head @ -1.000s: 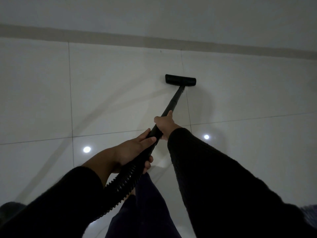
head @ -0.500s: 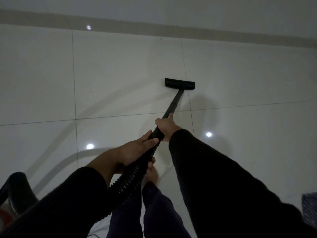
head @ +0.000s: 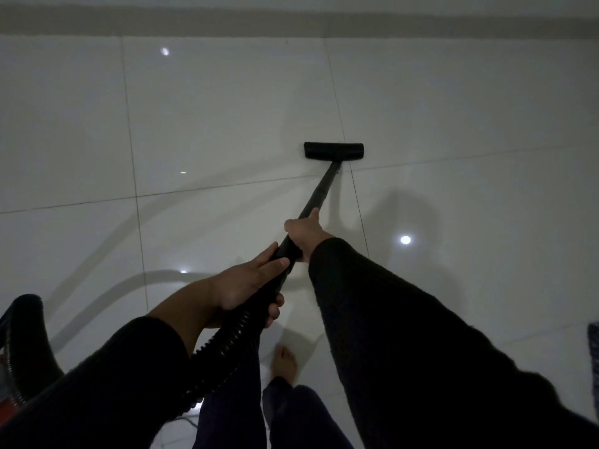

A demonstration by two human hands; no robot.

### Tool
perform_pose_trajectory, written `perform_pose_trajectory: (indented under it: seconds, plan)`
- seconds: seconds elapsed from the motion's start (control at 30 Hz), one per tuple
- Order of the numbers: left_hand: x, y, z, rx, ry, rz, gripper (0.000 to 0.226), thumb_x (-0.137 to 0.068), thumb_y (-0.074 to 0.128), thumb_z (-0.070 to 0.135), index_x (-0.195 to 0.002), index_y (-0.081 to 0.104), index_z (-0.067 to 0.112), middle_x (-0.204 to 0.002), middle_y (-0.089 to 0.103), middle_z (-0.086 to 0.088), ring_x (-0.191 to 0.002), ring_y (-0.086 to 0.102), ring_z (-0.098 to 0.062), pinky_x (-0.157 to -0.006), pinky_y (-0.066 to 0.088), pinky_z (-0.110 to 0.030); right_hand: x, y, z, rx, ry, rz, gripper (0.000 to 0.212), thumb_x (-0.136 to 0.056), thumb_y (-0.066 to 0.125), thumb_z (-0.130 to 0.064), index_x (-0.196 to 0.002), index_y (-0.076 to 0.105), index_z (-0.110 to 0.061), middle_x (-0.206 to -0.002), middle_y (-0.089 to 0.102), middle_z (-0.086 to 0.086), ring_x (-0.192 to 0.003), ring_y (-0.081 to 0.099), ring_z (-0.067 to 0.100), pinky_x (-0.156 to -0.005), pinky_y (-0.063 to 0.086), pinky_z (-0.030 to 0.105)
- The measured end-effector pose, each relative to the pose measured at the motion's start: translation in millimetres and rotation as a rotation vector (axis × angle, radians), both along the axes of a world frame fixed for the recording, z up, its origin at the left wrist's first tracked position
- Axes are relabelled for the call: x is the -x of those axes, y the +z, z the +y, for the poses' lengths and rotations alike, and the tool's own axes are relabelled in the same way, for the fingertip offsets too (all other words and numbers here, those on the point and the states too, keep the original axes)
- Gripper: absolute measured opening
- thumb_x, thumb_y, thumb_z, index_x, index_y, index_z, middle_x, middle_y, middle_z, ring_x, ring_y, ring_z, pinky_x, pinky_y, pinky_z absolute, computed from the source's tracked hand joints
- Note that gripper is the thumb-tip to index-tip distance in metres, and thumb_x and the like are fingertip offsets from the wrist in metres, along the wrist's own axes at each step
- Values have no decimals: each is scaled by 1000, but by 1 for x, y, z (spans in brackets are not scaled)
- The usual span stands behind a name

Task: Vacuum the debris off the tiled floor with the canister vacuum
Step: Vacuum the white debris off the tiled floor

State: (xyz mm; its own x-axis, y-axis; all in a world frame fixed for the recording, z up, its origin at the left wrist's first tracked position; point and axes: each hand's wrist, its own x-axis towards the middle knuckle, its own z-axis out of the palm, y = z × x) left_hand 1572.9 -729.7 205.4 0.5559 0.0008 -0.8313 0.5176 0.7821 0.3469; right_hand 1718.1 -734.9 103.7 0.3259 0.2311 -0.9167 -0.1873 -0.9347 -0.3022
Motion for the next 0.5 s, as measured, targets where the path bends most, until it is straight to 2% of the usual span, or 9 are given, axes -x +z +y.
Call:
perform_pose_trajectory:
  seconds: [0.07, 0.17, 0.23, 0.33, 0.5]
  plan:
    - [5, 1, -23, -1, -3, 12, 63, -96, 48, 34, -144, 13, 53, -69, 54, -11, -48, 55, -16, -46, 51, -27, 5, 0, -25, -45, -15, -21, 79, -90, 46, -20, -152, -3, -27, -147, 39, 19, -128, 49, 40, -107, 41, 54]
    - [14, 3, -59, -16, -6, 27, 62, -95, 50, 34, -142, 15, 54, -68, 55, -12, -48, 56, -17, -46, 51, -28, 14, 1, -61, -61, -16, -16, 76, -90, 45, -19, -152, 2, -26, -152, 33, 18, -128, 48, 40, -106, 42, 55]
    - [20, 6, -82, -11, -7, 31, 61, -96, 49, 33, -142, 16, 54, -68, 55, -12, -47, 55, -18, -46, 51, -28, 21, 6, -82, -20, 16, 1, 80, -90, 44, -18, -152, -7, -24, -152, 34, 17, -117, 56, 38, -101, 47, 52]
    - [33, 11, -109, 4, -33, 31, 61, -96, 48, 33, -143, 14, 53, -68, 53, -12, -47, 55, -18, -46, 50, -29, 35, 10, -112, 27, -44, 26, 92, -87, 46, -20, -147, -23, -34, -135, 48, 19, -103, 61, 33, -96, 51, 49]
    - [55, 21, -138, -5, -80, 34, 65, -96, 48, 32, -146, 9, 49, -65, 54, -10, -47, 55, -18, -46, 50, -28, 59, 10, -151, 23, -105, 37, 94, -85, 46, -20, -147, -24, -36, -133, 49, 19, -103, 61, 36, -95, 52, 51]
